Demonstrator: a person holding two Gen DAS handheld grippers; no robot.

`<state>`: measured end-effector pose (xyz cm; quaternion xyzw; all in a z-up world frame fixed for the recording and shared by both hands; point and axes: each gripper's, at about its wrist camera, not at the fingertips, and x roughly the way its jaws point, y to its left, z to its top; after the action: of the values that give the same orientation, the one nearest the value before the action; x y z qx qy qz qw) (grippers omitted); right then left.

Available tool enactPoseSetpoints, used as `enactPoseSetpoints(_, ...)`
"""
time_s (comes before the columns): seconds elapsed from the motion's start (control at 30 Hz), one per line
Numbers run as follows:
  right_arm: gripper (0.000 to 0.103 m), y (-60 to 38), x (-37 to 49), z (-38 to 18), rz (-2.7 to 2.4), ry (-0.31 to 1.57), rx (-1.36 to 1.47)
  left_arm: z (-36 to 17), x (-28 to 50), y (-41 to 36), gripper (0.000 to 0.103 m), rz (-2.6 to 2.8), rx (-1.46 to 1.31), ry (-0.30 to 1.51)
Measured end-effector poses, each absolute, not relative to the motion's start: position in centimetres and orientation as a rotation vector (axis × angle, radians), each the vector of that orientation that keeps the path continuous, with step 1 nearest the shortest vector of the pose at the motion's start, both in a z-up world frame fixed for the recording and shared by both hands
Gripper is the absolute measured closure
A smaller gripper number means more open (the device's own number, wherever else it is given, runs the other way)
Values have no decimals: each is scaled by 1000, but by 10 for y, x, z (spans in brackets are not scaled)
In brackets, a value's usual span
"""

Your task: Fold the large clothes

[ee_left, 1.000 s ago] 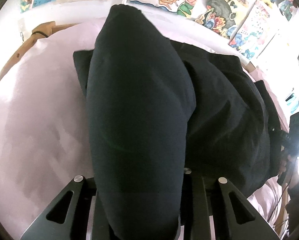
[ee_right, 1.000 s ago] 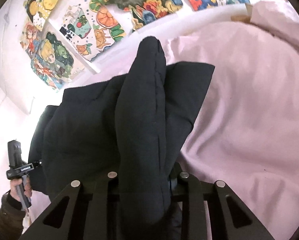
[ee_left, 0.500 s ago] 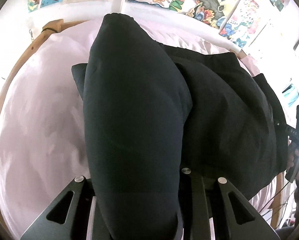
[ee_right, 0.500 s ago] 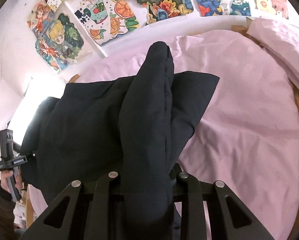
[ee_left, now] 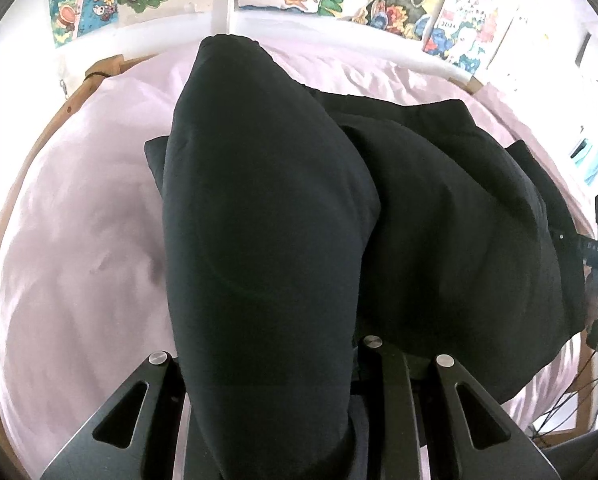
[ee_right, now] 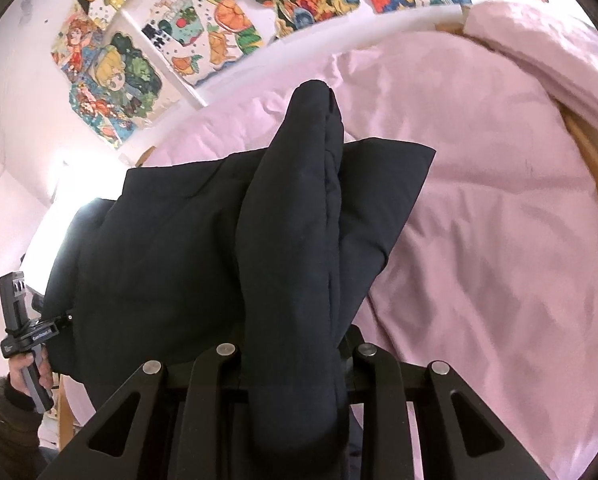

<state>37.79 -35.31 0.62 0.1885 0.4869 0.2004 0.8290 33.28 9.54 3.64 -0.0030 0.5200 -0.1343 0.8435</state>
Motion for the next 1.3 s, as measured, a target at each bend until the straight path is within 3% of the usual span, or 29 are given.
enactPoseSetpoints(0.17,74,-355,383,-11,430,1048,409,16,333,100,78,-279,3,1102)
enactPoseSetpoints(0.43,50,-360,389,-26,405,1078,415,8,338,111,60,-240,-33,1131)
enactPoseSetpoints(0.53,39,-363,389,-27,368,1075,404,7,341,116,49,-210,-59,1152)
enactPoseSetpoints(0.6,25,-362,387,-27,345,1072,378,6,342,121,38,-183,-78,1162)
enactPoseSetpoints(0.8,0,-355,376,-18,245,1041,237,12,339,135,21,-99,-90,1160)
enactPoseSetpoints(0.87,0,-353,369,-10,197,1012,185,19,334,137,15,-38,-34,1129)
enactPoseSetpoints(1.3,0,-334,313,36,76,833,117,64,268,120,15,72,17,917)
